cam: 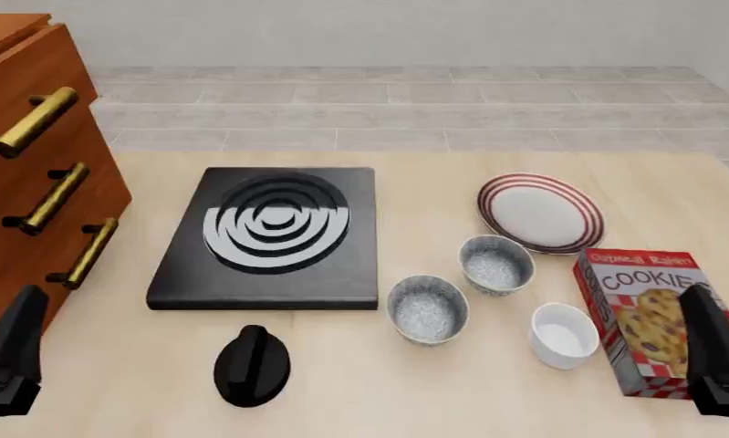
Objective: Pick the akita bowl from table center and place it on the plate.
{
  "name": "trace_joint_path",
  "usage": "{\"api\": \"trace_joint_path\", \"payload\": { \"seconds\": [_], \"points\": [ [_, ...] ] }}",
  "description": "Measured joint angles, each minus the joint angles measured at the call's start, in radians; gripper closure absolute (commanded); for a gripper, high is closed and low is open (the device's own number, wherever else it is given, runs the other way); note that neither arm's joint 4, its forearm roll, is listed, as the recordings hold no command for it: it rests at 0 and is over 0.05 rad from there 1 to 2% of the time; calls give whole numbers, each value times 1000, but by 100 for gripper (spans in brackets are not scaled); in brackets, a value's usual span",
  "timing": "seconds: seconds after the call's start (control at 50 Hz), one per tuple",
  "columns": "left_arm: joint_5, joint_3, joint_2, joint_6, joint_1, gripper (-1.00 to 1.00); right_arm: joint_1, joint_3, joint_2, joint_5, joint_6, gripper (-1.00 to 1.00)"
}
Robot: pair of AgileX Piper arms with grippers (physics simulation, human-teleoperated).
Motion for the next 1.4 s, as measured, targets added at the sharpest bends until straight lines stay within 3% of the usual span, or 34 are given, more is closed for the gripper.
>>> {"api": "trace_joint_path", "payload": {
  "seconds": [0.42,0.62,0.76,1.04,1.4],
  "points": [
    [9,-12,2,-23,-15,-100,26,-23,33,20,4,-100],
    [15,-13,2,-26,-21,-100,63,-105,116,76,16,-100],
    [21,-13,2,-21,-32,-100,92,-175,195,124,-4,-100],
    [28,-5,7,-11,-58,-100,125,-375,282,295,-123,-100],
    [53,-23,5,-8,-89,-100,174,-469,480,347,-297,-100]
  ]
}}
